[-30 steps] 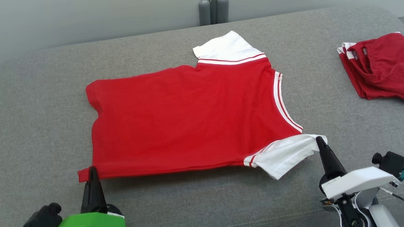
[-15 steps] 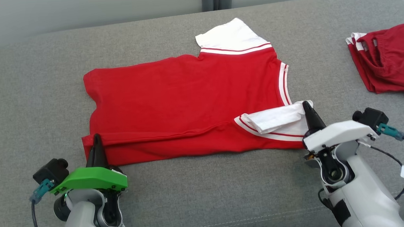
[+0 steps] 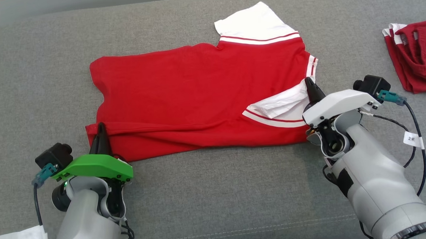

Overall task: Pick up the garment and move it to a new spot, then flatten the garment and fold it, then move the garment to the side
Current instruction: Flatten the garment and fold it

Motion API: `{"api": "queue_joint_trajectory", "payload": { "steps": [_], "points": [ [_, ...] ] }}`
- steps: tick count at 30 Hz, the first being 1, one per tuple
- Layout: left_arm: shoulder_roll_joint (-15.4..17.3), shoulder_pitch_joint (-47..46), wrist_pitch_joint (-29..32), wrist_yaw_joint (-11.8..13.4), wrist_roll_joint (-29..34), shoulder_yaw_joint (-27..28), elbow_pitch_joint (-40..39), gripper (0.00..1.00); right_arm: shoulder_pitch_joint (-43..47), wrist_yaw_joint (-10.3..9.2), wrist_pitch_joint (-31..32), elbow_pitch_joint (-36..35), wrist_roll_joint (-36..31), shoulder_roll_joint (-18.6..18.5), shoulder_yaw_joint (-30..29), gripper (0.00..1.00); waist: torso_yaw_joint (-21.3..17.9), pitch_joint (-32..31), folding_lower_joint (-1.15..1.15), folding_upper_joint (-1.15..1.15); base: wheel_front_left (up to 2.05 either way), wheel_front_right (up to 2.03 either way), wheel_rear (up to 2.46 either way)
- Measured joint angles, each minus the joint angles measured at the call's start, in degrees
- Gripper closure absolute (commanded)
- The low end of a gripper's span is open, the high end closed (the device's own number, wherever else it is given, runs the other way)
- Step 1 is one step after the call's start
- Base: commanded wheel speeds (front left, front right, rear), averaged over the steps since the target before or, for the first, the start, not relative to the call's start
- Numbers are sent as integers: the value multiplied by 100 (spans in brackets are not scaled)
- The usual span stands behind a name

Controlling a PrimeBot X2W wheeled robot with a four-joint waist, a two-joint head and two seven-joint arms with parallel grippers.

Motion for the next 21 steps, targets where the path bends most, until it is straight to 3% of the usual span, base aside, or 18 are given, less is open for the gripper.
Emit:
{"api": "queue_joint_trajectory", "payload": {
  "steps": [3,4,5,6,7,14,21],
  "points": [
    [-1,-112,0,-30,31,-20,135,100,-258,0,-62,344,112,-1,153,100,7,25,0,0,0,0,0],
    [-2,-141,0,-38,47,-21,179,87,-342,0,-89,452,183,1,192,95,10,33,0,0,0,0,0],
    [-3,-172,0,-51,63,-25,207,64,-424,0,-96,538,246,-1,240,59,12,40,0,0,0,0,0],
    [-2,-199,0,-55,83,-22,222,16,-503,0,-137,620,312,0,283,10,16,46,0,0,0,0,0],
    [-2,-199,0,-55,83,-22,222,0,-503,0,-137,620,312,0,283,0,16,46,0,0,0,0,0],
    [-2,-264,-1,-113,142,18,36,0,-775,0,-344,682,631,-3,736,0,32,56,0,0,0,0,0],
    [-2,86,-2,-163,282,37,-548,0,-794,0,-543,443,445,-13,889,0,-15,-21,0,0,0,0,0]
  ]
}}
